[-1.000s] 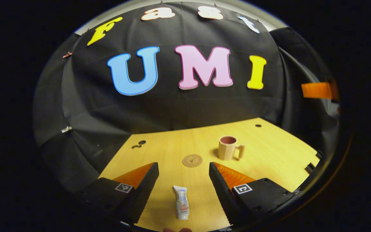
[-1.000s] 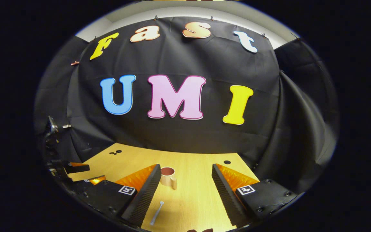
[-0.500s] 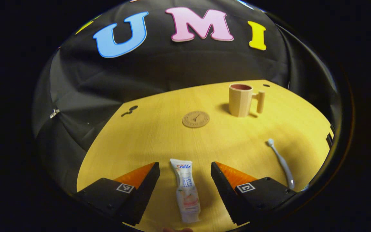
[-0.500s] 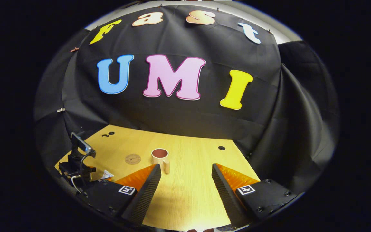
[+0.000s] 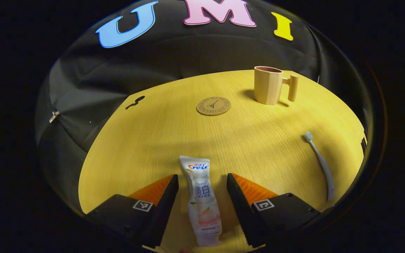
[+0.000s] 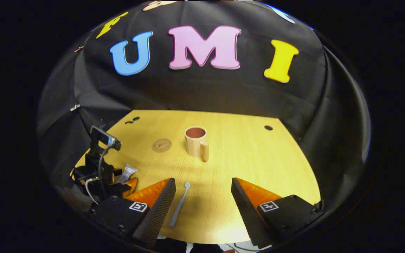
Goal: Put the toothbrush and toothpaste on the desktop into the cup, then pick up the cup and place it on the coaster on the desktop.
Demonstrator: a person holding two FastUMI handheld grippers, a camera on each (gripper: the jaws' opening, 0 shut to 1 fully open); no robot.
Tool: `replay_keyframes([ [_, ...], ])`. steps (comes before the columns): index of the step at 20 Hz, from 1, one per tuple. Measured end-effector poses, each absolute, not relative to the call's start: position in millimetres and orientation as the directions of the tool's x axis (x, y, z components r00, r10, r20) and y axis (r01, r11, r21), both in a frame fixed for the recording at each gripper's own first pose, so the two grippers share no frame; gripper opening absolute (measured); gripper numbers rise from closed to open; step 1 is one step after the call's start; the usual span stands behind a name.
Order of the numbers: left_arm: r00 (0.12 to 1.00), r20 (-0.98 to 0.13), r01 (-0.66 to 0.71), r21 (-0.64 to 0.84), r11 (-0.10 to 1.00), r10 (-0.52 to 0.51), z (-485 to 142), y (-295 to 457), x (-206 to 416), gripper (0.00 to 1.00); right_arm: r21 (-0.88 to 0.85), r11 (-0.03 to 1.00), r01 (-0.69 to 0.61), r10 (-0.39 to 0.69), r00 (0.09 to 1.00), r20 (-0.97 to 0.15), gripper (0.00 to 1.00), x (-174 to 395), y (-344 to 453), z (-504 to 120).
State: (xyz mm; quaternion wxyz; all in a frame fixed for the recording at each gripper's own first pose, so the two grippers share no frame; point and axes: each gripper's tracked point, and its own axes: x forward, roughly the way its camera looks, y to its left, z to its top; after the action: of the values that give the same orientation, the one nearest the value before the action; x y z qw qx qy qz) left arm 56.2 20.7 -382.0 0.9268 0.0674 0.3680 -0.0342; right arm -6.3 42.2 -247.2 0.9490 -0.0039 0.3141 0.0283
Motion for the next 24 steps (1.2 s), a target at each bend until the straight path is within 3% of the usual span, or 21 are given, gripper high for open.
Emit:
replay_keyframes([
  [4,0.708,-0.703,0.099,0.000,0.995,-0.070,-387,10,54,0.65,-0.010,0.997,-0.082,0.053,0.724,-0.687,0.98,-2,55,-303],
  [5,0.707,-0.703,0.092,-0.015,0.996,-0.076,-388,7,54,0.54,-0.009,0.997,-0.076,0.047,0.699,-0.714,0.98,-3,55,-317],
  [7,0.687,-0.723,0.090,-0.012,0.996,-0.071,-385,9,53,0.42,0.000,0.998,-0.061,0.040,0.646,-0.762,0.98,-7,60,-342],
  [10,0.679,-0.727,0.121,-0.026,0.992,-0.102,-381,5,54,0.35,0.015,0.999,-0.041,0.036,0.572,-0.820,0.98,-11,68,-374],
  [14,0.695,-0.704,0.172,-0.034,0.985,-0.146,-377,7,56,0.18,0.007,0.999,-0.037,0.025,0.512,-0.859,0.96,-14,79,-398],
  [19,0.702,-0.685,0.160,-0.111,0.981,-0.192,-364,15,53,0.13,-0.005,1.000,-0.022,0.006,0.456,-0.890,0.81,-13,90,-417],
  [24,0.732,-0.649,0.135,-0.162,0.977,-0.209,-341,30,49,0.13,0.012,1.000,0.021,0.002,0.415,-0.910,0.54,-11,100,-414],
])
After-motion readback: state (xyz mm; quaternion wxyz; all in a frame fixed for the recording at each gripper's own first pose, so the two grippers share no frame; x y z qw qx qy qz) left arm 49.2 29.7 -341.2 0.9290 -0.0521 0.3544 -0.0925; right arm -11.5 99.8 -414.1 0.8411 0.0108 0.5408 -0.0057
